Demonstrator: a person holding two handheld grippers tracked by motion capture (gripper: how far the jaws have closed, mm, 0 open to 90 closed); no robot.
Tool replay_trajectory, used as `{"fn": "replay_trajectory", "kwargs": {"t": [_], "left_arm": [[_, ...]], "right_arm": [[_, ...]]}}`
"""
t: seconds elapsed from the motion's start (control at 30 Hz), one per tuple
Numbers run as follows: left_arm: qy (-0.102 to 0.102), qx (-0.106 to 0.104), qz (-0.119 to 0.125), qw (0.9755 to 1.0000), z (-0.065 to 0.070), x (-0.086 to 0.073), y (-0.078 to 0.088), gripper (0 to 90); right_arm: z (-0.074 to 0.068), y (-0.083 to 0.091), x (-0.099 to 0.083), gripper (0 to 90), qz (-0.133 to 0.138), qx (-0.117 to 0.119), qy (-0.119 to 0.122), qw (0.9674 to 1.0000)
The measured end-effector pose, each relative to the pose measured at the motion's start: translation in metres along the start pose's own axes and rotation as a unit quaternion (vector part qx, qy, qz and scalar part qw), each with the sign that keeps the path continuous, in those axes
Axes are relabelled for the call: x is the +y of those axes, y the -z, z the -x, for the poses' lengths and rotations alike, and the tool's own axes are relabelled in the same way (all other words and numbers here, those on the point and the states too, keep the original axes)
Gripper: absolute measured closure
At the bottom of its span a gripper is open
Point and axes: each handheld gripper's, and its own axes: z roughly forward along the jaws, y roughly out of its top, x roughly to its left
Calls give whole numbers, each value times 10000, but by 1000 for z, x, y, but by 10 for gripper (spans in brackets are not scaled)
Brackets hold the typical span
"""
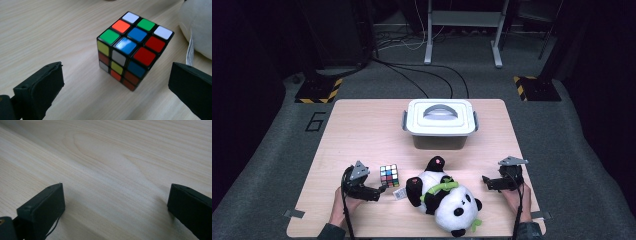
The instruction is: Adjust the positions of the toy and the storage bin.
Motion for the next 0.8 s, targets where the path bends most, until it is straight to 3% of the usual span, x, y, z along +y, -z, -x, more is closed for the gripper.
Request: {"fn": "replay_trajectory", "kwargs": {"t": [0.03, 0.37, 0.63, 0.8], "left_arm": [[-82, -33, 17, 10000, -1, 5, -3, 0], [-93, -357, 53, 9993, -2, 12, -19, 4], [-391, -544, 147, 9976, 2, 17, -26, 113], [-444, -653, 182, 9967, 3, 17, -30, 158]], "right_arm": [[0, 0, 0, 7, 0, 4, 4, 10000], [0, 0, 0, 12, 11, -6, 36, 10000], [0, 0, 0, 15, 20, -5, 60, 10000], [0, 0, 0, 16, 19, -6, 52, 10000]]}}
